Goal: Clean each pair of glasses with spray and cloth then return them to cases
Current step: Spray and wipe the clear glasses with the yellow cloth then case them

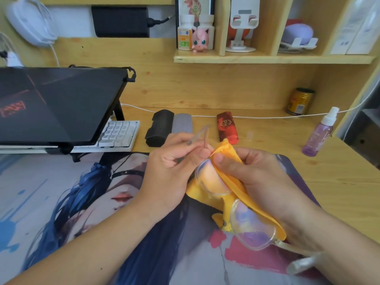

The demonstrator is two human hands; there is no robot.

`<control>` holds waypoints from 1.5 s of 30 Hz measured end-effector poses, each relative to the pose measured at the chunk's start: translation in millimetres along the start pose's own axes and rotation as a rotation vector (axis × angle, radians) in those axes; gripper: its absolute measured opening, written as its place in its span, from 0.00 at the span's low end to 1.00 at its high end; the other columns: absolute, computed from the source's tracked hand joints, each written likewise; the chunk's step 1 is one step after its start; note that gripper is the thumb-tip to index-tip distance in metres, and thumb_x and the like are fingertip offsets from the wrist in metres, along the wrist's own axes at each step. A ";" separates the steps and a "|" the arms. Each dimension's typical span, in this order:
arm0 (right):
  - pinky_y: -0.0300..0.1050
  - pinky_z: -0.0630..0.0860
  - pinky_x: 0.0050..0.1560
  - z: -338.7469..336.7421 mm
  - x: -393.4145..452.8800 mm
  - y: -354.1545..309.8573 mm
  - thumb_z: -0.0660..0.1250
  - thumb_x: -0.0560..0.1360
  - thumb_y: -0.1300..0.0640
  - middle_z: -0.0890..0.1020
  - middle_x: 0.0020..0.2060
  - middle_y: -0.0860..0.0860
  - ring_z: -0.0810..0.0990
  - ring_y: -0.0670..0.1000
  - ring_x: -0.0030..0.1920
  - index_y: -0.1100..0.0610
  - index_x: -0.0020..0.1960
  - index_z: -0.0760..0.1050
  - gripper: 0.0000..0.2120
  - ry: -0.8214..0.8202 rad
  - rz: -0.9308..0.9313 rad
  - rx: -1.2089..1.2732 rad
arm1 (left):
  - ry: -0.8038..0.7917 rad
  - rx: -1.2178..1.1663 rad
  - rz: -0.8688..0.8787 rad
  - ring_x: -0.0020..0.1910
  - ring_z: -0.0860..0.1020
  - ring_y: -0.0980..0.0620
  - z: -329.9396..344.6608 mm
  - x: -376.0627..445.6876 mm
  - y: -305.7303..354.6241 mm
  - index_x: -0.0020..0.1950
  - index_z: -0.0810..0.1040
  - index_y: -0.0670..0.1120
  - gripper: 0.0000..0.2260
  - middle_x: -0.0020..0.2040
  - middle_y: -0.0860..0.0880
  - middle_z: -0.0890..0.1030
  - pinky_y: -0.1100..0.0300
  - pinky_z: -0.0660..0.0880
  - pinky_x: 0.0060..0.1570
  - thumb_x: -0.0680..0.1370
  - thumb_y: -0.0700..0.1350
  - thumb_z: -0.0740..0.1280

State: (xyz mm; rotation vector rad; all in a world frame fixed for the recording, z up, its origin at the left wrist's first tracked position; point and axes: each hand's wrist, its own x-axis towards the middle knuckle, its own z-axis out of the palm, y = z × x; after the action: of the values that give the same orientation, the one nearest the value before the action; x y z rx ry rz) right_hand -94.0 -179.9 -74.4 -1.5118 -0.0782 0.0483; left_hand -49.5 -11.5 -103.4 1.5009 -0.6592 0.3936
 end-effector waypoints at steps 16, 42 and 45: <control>0.58 0.74 0.53 -39.8 14.8 -18.4 0.63 0.80 0.52 0.76 0.55 0.76 0.74 0.65 0.51 0.69 0.58 0.75 0.19 -0.036 -0.307 0.217 | 0.081 0.280 0.287 0.49 0.79 0.42 -21.3 7.8 4.9 0.48 0.83 0.51 0.06 0.44 0.55 0.83 0.55 0.75 0.53 0.81 0.44 0.66; 0.51 0.78 0.53 -21.1 -1.2 -12.1 0.70 0.74 0.67 0.84 0.47 0.59 0.83 0.57 0.47 0.62 0.52 0.81 0.07 -0.576 0.183 -0.218 | -0.190 0.224 0.375 0.46 0.78 0.46 -7.0 2.2 9.4 0.49 0.83 0.46 0.10 0.44 0.50 0.85 0.53 0.73 0.50 0.81 0.49 0.65; 0.50 0.78 0.51 -16.0 -0.3 -10.0 0.70 0.71 0.69 0.83 0.45 0.58 0.82 0.57 0.46 0.62 0.51 0.80 0.09 -0.569 0.215 -0.118 | -0.192 0.201 0.353 0.46 0.77 0.46 -8.2 2.4 7.4 0.49 0.83 0.46 0.08 0.44 0.50 0.85 0.54 0.73 0.50 0.81 0.47 0.66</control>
State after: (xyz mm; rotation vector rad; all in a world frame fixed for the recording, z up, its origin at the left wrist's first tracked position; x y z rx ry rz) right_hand -93.1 -196.4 -65.3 -1.5801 -0.3786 0.6562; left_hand -50.9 -3.4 -95.8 1.6273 -1.0698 0.6034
